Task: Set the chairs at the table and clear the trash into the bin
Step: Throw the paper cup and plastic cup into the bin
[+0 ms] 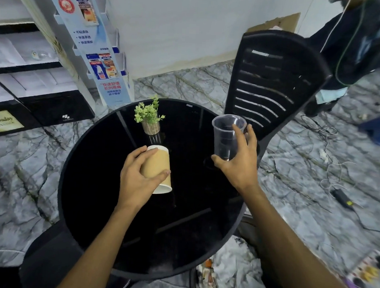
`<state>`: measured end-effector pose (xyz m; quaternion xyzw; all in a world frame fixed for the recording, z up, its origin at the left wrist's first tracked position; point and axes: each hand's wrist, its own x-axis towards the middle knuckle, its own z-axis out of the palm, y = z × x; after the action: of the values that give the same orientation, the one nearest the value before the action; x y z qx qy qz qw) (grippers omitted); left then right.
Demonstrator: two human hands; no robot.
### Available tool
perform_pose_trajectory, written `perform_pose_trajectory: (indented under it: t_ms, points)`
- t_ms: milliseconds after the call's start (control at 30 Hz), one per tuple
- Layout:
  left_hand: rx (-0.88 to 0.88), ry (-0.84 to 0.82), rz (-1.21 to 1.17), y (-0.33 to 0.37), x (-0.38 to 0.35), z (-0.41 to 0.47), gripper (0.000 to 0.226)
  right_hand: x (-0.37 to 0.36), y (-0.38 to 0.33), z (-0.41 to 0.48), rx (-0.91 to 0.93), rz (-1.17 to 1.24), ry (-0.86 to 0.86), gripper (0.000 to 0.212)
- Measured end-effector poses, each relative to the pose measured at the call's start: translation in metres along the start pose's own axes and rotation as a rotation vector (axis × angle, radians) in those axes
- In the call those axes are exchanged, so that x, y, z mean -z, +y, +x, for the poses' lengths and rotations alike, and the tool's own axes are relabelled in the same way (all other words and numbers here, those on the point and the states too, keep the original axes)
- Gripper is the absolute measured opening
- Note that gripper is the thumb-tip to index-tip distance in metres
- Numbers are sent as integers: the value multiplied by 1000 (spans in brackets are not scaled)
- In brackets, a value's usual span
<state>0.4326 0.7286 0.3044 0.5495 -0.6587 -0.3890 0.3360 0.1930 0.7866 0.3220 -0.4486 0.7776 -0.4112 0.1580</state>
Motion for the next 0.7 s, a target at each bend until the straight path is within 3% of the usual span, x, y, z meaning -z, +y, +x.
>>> perform_pose_trajectory:
  t_ms: [267, 700]
  points:
    - [-132, -113, -17, 64, -44, -45, 60, 113, 31, -69, -53, -46, 122, 81]
    - [-257, -329, -35, 130, -137, -195, 60, 256, 104, -219, -107, -32, 249, 45]
